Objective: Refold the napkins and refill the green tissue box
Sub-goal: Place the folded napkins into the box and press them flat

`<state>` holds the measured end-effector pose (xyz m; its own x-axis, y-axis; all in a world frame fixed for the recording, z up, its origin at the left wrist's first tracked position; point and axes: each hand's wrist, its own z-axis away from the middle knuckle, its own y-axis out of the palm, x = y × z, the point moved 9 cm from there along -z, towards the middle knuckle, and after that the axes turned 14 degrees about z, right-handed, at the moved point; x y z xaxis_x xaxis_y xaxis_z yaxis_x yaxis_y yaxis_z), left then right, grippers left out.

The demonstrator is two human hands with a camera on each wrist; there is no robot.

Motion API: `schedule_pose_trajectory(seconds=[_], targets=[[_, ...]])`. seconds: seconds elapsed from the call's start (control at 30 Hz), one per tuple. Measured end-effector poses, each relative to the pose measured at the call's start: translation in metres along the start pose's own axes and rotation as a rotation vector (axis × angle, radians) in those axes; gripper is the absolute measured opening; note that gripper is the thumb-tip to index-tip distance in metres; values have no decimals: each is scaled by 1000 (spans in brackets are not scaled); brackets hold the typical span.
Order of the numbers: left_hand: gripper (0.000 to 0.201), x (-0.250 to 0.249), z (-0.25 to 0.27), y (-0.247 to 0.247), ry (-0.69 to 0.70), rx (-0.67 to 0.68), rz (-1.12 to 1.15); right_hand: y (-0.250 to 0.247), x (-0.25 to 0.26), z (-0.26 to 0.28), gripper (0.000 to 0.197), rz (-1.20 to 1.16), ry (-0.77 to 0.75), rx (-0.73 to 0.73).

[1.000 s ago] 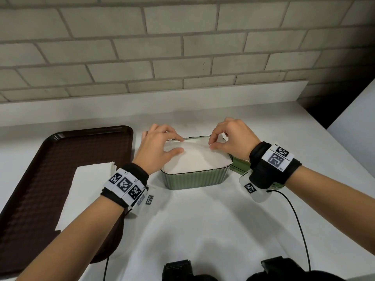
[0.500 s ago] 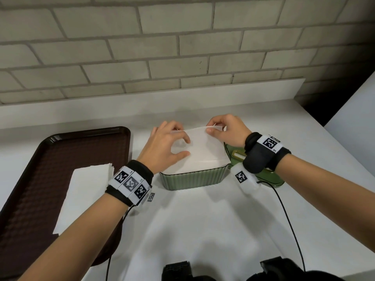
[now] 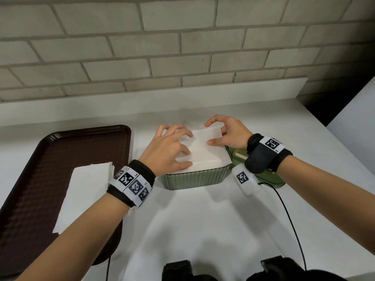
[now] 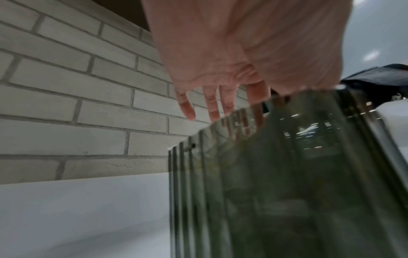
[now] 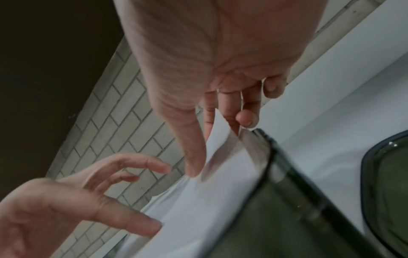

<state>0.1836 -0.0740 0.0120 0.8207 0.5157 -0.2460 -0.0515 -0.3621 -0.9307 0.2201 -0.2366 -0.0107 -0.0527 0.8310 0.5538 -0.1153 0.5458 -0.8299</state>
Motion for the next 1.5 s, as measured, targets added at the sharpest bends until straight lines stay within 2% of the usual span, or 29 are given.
schedule_pose_trajectory(seconds=[0.13,0.27,0.4,0.6,0.77,0.87,0.93,1.03,1.13,1.17,1.23,1.3,1.4,1.5], targets=[[27,-9,0,-6,82,-91,3,-6,-1,2,40,-57,20,-16],[22,-19,2,-19,116,-164,66,-9,0,3,42,-89,24,54],[18,-24,5,-15,100,-97,142,-7,0,7,45,-61,29,111],[16,-10,8,6,-19,15,321,2,-4,16,46,106,49,32],[14,1,10,9,-122,-4,463,-15,5,24,52,173,-7,-106],[16,2,10,10,-145,-2,485,-23,8,26,47,148,-19,-99],[24,1,9,10,-161,12,487,-24,7,26,40,120,-20,-89],[32,4,5,3,-202,-60,496,-21,9,25,28,71,-35,-81],[10,16,1,-12,-244,-249,461,-19,7,27,20,-12,-32,-102],[12,22,1,-14,-266,-288,451,-19,6,28,19,-26,-34,-114],[23,32,-2,-10,-305,-286,453,-20,4,29,19,-45,-41,-141],[26,39,-5,-3,-329,-228,451,-21,1,31,19,-58,-43,-166],[14,43,-9,-2,-344,-182,417,-21,0,35,22,-53,-76,-193],[8,36,-10,-7,-297,-212,398,-20,-1,42,21,13,-72,-239]])
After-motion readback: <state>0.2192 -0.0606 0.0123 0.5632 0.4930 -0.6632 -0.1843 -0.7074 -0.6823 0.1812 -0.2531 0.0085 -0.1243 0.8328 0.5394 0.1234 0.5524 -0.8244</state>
